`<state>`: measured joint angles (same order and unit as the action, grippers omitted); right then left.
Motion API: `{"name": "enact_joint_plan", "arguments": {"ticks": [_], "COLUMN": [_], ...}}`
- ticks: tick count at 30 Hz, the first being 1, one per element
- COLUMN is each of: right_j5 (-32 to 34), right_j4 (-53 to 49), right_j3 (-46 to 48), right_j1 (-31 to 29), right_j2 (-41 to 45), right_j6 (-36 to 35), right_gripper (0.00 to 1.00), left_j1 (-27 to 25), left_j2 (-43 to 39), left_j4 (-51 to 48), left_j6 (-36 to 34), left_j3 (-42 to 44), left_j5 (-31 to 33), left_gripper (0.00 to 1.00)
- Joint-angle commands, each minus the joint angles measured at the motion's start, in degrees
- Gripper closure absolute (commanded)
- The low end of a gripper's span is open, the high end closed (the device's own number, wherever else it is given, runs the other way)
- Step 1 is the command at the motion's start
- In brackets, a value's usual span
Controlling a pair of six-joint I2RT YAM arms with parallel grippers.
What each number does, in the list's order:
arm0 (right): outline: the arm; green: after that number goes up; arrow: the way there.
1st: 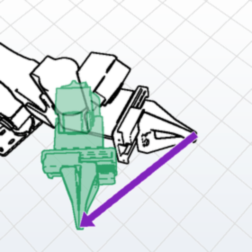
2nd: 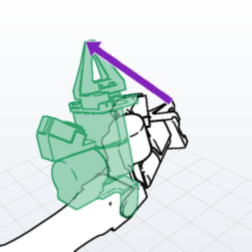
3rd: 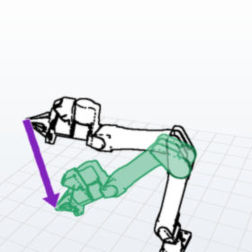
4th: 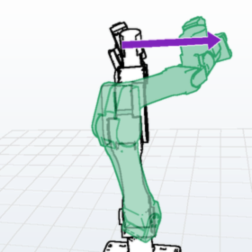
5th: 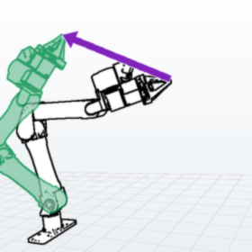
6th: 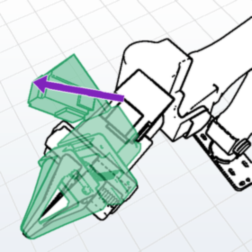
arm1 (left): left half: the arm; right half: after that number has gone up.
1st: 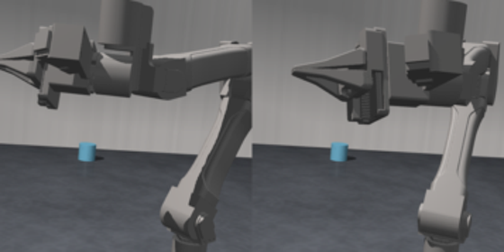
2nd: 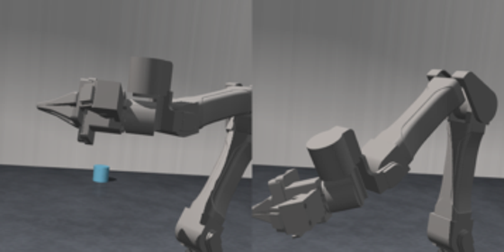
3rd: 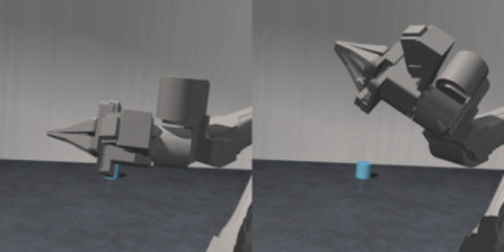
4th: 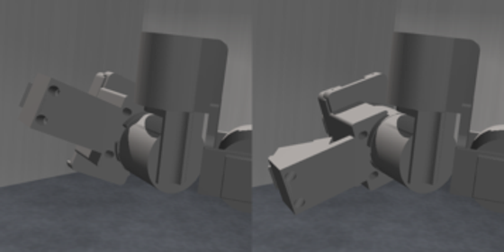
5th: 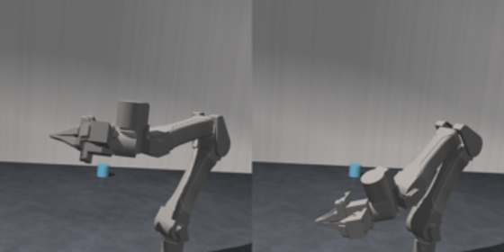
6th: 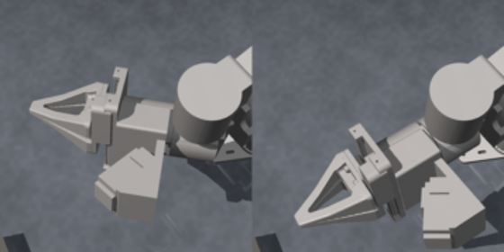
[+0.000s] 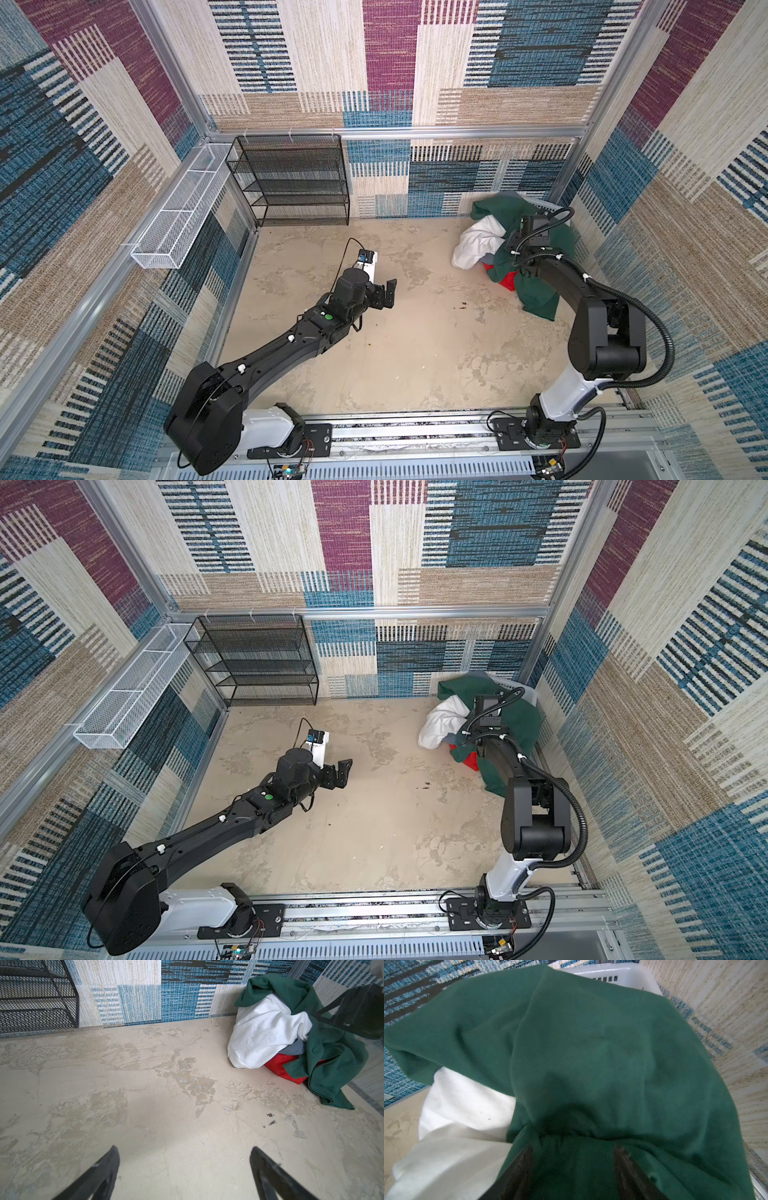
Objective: Fold and stack the t-shirts
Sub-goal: 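Pull the green t-shirt out of the basket with the right gripper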
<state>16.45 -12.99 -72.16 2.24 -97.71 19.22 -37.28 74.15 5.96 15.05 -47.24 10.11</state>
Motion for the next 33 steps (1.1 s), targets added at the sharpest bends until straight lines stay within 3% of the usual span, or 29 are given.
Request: {"name": "enact_joint_plan", "arguments": {"ticks": [1,6,13,18,30,33], "right_j5": [-4.81,-7.52,-7.89,-10.01,-12.27,-15.67], "right_j4": [-0.13,-1.24,0.46,2.75,4.52,4.77], "right_j3": [-0.1,0.87,3.47,4.51,6.4,7.15], "right_j1": [1.08,2.21,2.8,3.64,3.66,3.65], "right_j2": [-0.11,-0.82,0.75,1.78,9.9,13.71], "right_j6": [1.07,1.78,2.01,1.87,2.75,2.14], "right_gripper": [0.37,0.46,0.74,1.0,1.0,1.0], "left_j1": [0.01,0.01,-0.03,0.01,0.01,0.01], "left_j2": [-0.67,-1.27,-1.31,-1.23,-2.01,-1.66], "left_j4": [-0.42,-0.42,-0.01,-0.77,-1.92,-1.97], "left_j6": [1.3,1.65,1.83,1.83,2.18,2.09], "left_j3": [0.31,0.88,1.36,1.11,-0.12,-0.43], "left_j5": [-0.32,0.08,0.38,0.27,-1.69,-2.02], "left_gripper": [0.02,0.02,0.02,0.02,0.02,0.02]}}
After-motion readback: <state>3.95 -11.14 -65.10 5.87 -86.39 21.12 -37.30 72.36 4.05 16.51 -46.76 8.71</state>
